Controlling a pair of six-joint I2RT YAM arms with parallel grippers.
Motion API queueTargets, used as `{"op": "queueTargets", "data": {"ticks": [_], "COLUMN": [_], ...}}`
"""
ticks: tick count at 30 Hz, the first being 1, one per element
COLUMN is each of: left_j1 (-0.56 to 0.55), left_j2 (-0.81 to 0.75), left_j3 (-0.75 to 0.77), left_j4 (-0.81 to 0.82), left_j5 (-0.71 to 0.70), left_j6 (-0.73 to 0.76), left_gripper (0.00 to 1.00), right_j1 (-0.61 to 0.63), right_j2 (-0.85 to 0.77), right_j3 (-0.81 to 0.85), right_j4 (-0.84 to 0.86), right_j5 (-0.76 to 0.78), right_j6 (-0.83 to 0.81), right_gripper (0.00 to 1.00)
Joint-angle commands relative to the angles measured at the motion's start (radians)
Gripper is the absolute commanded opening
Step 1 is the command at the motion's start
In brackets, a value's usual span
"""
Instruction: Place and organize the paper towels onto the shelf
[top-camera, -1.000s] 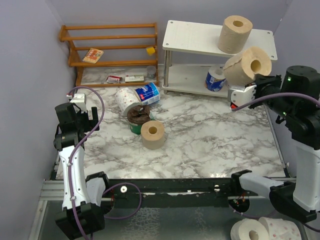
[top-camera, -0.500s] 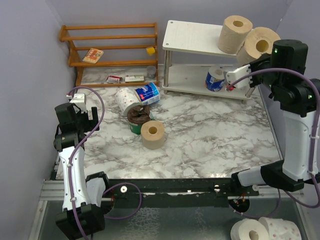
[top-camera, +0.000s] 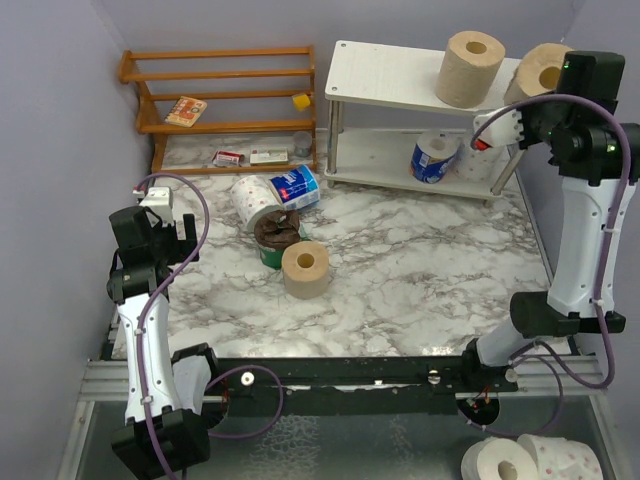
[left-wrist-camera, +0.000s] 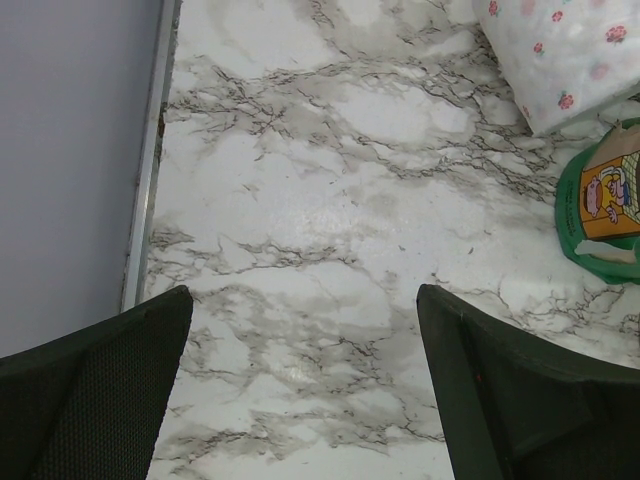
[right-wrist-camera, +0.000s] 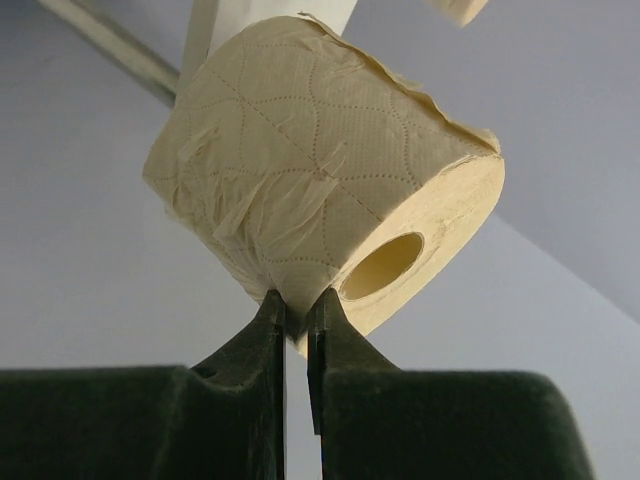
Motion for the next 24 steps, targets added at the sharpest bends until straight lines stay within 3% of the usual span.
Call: {"op": "queueTargets", "data": {"ticks": [1,5,11,24], "left_j1": [0.006,0.006,0.007,0.007], "left_j2": [-0.026,-0.026,-0.021,-0.022], "left_j3": [-0.005,-0.005,-0.003,-0.003], "left_j4": [0.009,0.009,0.009,0.008], "left_j5": [0.027,0.027,0.026,0.019], "left_j6": [0.008,0.008,0.01,0.011], "left_gripper": [0.97,0.97,0.97,0.97], "right_j1": [-0.194,-0.282,-0.29,-0.29], "right_j2": [0.037,0.084,0.078,0.12], "right_j3": [0.015,0.013,-0.07,-0.102], "right_j4": [0.105,0.171,0.366,0.465], "right_j5": [-0.125,-0.211,-0.348,-0.388], "right_j6": [-0.073,-0.087,-0.1,-0.08], "right_gripper": [0.01,0.01,0.01,0.01]}}
